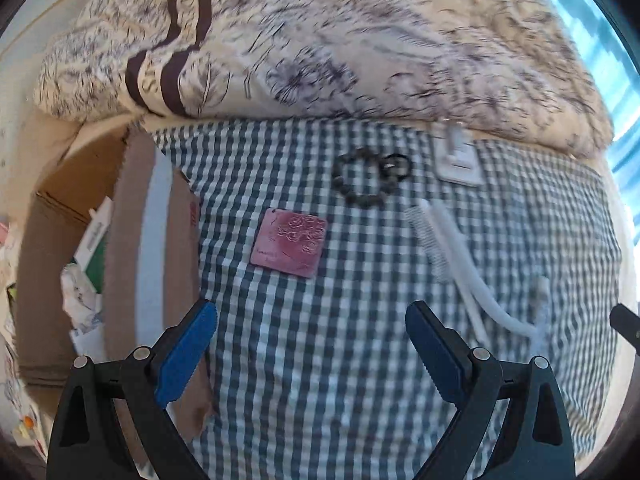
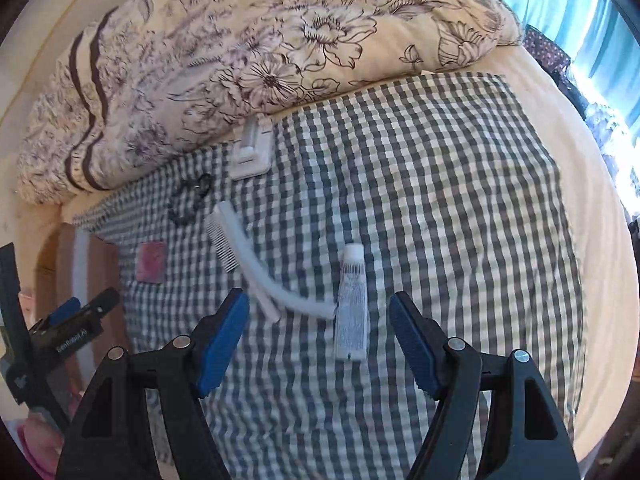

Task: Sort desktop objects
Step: 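Move both open tools back over the items on the gingham cloth, then grasp the pink rose card with left tool while right tool grasps the white tube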

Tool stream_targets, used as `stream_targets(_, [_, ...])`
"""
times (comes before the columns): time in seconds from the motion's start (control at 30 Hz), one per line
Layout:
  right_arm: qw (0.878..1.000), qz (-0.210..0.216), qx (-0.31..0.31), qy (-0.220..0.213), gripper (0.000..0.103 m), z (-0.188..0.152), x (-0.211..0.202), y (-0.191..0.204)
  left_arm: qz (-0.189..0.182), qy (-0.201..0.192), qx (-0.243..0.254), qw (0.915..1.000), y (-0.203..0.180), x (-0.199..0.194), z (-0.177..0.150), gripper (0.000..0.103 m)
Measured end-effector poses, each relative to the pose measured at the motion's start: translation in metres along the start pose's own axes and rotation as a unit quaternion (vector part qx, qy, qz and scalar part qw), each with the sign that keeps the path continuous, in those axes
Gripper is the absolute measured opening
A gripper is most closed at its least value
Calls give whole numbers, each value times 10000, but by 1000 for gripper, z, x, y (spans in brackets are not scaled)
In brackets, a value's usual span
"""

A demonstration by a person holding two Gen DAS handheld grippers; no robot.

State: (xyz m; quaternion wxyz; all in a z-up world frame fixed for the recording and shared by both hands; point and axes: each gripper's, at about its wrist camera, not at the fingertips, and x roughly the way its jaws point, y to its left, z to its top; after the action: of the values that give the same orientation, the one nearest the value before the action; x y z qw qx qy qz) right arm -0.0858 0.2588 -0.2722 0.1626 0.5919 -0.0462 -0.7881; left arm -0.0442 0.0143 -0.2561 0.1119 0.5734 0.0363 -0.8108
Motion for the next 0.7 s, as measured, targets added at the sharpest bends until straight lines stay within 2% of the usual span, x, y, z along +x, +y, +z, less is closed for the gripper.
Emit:
stream_targets(0.3, [9982, -350, -57, 482, 72, 14, 87, -10, 246, 171, -309, 9991, 20, 87, 22, 98])
stream_targets(0.43, [9970, -371, 30, 680, 72, 12, 110, -17, 220, 292, -457, 9983, 26, 117, 31, 98])
stream_targets(0.6, [9951, -321, 88, 929, 72, 11, 130, -18, 203, 493, -296, 9981, 24, 144, 37, 98])
stream_targets(0.63, [9945, -302, 171, 985, 72, 10, 134, -20, 188, 520, -309, 9980, 25, 149, 37, 103])
stream_targets(0.7, [9939, -289, 290, 1021, 72, 9, 139, -25, 143, 470, -410, 9980, 30, 152, 37, 103])
